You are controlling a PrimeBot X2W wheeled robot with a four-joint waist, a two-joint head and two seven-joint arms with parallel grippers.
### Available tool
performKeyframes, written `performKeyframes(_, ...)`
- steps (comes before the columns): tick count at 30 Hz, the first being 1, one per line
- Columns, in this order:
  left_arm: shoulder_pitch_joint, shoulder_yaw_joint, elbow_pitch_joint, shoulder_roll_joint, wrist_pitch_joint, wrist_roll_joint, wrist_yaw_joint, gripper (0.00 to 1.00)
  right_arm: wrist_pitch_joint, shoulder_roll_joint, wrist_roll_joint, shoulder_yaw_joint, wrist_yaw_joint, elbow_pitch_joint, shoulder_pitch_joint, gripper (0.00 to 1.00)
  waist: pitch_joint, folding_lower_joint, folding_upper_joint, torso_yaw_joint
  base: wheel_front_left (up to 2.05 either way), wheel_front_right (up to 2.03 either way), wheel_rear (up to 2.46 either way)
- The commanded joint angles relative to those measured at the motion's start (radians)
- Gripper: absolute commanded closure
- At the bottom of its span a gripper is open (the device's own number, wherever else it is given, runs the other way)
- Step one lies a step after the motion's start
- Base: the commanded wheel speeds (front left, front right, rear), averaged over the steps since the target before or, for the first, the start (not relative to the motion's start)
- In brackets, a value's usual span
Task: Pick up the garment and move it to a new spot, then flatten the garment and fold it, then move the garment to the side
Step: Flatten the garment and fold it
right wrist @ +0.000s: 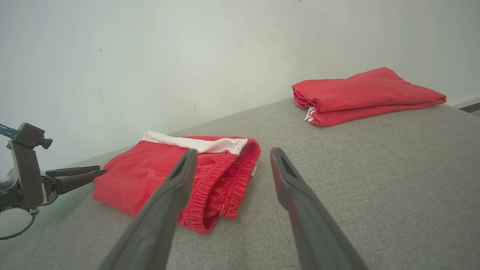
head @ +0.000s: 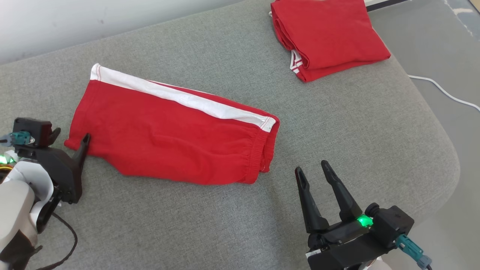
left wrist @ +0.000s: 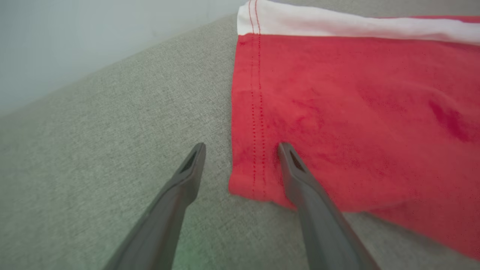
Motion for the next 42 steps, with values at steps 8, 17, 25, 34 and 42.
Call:
performKeyframes(8,0.016,-0.039,-0.012,-0.008,0.097,-0.096,-0.001,0.04,0.0,0.011,-0.011,0.014,-0.003,0.012,0.004,0.0,-0.001,0.0,0.0,-0.007,0.0,0.0,0.0)
performKeyframes(17,0.008,-0.067,-0.029,-0.016,0.046,-0.119,0.001,1.0,0.0,-0.001,-0.013,0.016,-0.003,0.028,0.015,0.0,-0.038,0.0,0.0,0.018,0.0,0.0,0.0)
performKeyframes(25,0.071,-0.055,-0.07,-0.035,-0.048,-0.15,0.003,1.0,0.0,-0.017,-0.016,0.005,-0.003,0.035,0.039,0.0,-0.094,0.0,0.0,0.083,0.0,0.0,0.0)
performKeyframes(34,0.278,-0.025,-0.24,-0.036,-0.18,-0.185,0.106,1.0,0.0,-0.022,-0.022,-0.025,-0.003,0.034,0.072,0.0,-0.12,0.0,0.0,0.154,0.0,0.0,0.0)
performKeyframes(42,0.435,-0.001,-0.376,-0.053,-0.227,-0.225,0.199,1.0,0.0,-0.024,-0.025,-0.055,-0.003,0.034,0.104,0.0,-0.135,0.0,0.0,0.2,0.0,0.0,0.0)
